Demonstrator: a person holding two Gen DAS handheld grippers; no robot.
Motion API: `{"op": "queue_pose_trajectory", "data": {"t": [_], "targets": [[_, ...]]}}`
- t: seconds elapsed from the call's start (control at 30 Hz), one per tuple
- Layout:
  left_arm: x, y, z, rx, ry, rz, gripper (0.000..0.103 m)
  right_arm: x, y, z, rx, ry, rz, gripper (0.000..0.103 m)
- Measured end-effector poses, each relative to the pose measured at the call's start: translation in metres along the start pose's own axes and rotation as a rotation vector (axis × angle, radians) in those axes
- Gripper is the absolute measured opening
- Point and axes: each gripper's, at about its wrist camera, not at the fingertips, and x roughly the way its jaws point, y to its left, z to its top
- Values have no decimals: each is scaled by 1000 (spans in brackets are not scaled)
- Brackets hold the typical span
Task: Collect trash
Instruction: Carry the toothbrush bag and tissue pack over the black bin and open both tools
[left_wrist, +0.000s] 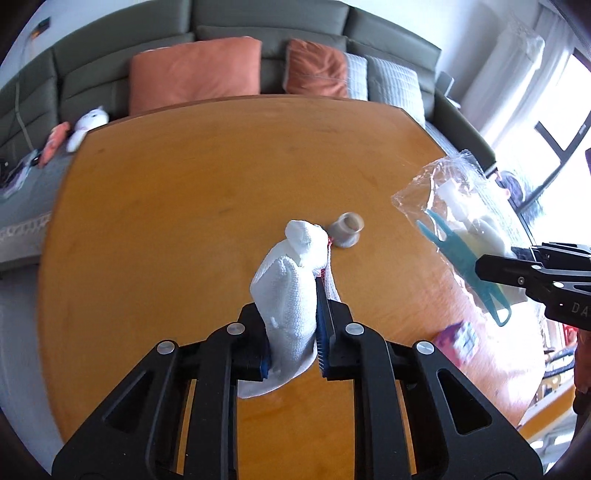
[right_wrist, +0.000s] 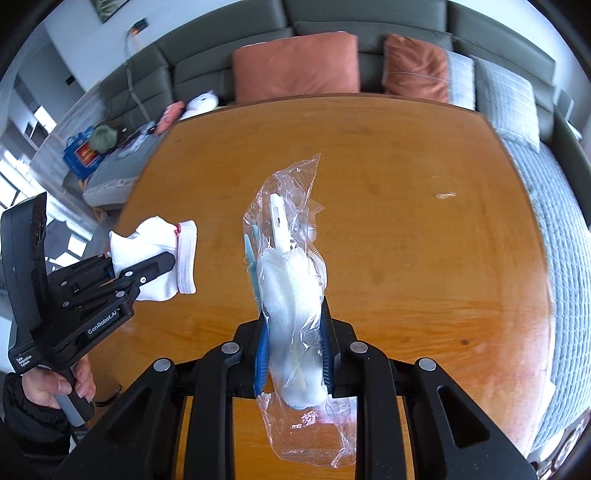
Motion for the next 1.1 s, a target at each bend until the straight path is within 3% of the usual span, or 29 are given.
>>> {"op": "queue_pose_trajectory", "data": {"t": [0.53,0.83,1.1], "targets": [[-109,119,-79,-154,-85,114,18,19,206,-4,-268,39,133,24],[-170,222,-156,-335,-116,228,18,42,351,-21,-474,90,231,24],[-225,319,-245,-568,-106,382,18,69,493,-57,-709,175,352,24]]}}
